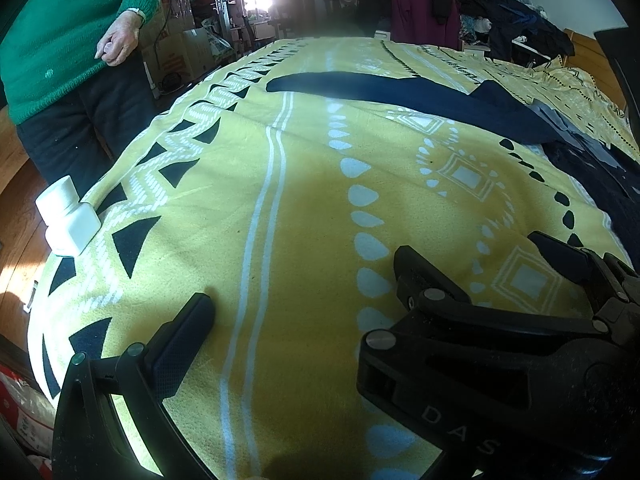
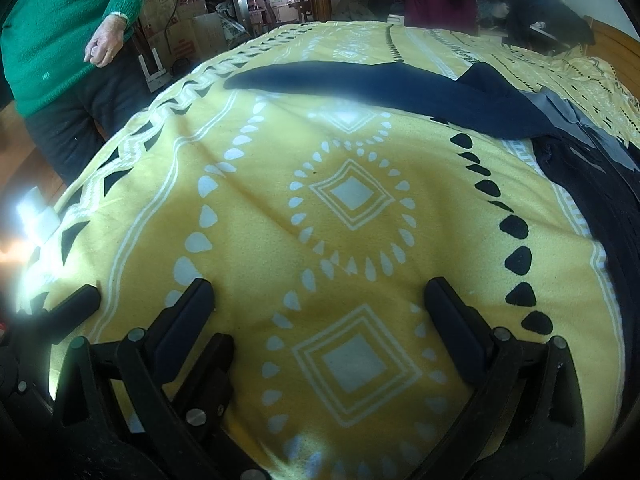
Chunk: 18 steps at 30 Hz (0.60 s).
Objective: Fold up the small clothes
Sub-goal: 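Lift both tools and move them over the navy jacket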
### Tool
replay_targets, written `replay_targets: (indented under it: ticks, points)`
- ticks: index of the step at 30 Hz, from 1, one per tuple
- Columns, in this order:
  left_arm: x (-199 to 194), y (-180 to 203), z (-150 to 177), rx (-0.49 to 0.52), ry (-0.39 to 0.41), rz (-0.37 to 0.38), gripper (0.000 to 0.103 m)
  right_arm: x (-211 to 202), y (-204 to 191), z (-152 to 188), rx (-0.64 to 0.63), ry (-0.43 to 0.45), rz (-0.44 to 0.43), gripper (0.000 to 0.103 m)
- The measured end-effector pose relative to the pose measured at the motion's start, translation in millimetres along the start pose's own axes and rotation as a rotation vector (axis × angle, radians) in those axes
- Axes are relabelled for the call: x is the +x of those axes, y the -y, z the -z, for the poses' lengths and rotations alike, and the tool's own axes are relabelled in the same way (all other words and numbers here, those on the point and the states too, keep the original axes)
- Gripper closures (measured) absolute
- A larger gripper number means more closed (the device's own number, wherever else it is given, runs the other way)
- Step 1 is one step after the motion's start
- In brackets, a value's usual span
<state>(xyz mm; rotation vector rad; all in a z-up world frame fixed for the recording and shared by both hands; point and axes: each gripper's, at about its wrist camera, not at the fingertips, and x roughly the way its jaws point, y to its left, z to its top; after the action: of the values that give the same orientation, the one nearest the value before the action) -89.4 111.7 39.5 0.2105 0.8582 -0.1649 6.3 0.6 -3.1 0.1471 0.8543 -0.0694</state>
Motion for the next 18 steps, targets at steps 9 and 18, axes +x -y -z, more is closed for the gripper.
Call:
replay_targets:
  ticks: [9, 18]
  points:
    - [-13.2, -15.6, 0.9, -0.063, 0.007, 0.066, 0.000, -7.1, 22.2, -27.6, -0.129, -0.139, -0.361, 0.000]
    - [-108.2, -7.6, -24.2, -0.206, 0.204, 0.051, 0.000, -106.2, 93.1, -54.3, -0.260, -0.151, -0.535, 0.000]
